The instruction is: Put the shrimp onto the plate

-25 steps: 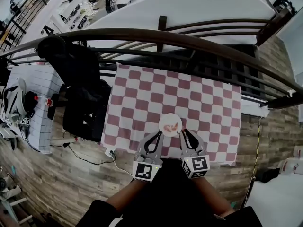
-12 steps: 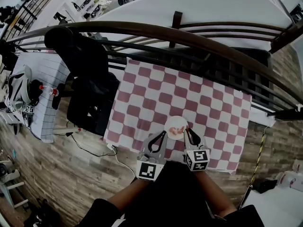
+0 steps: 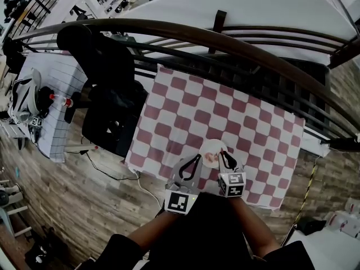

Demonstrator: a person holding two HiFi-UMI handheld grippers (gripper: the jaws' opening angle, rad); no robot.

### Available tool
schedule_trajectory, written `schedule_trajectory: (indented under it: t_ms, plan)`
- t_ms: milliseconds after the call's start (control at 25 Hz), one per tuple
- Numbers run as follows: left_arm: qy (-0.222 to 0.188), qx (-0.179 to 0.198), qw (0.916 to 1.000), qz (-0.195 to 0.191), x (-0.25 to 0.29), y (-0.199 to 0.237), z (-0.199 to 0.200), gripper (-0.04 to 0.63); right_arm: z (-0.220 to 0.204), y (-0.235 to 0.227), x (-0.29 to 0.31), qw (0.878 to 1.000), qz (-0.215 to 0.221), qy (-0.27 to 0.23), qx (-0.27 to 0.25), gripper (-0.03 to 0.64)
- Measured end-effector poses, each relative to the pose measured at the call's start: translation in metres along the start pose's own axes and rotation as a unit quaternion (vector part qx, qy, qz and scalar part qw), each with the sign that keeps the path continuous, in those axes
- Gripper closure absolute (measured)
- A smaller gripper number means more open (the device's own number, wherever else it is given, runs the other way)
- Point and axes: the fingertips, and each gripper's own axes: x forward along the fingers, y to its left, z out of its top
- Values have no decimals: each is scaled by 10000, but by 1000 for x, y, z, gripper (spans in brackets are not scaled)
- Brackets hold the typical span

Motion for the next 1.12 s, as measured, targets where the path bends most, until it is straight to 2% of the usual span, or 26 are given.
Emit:
schedule_trajectory:
  t_ms: [240,520,720,920,1120]
  plan:
    - [-52,19,10000,35,8,4,5,588,-11,-2,20,9989,71,255,-379,560]
    - [-4,-11,9999,127,9,8,2,588,-25,-2,41,9979,152,494,-391,558]
    - [56,101,9999,69,11,9,1,588,-35,-1,56,9961,240,709,-468,558]
    - [56,111,9999,78,11,10,1,588,-48,-5,66,9946,259,949,-316,558]
    - [74,278,9996,3,14,8,2,588,-59,-11,77,9927,302,1148,-225,558]
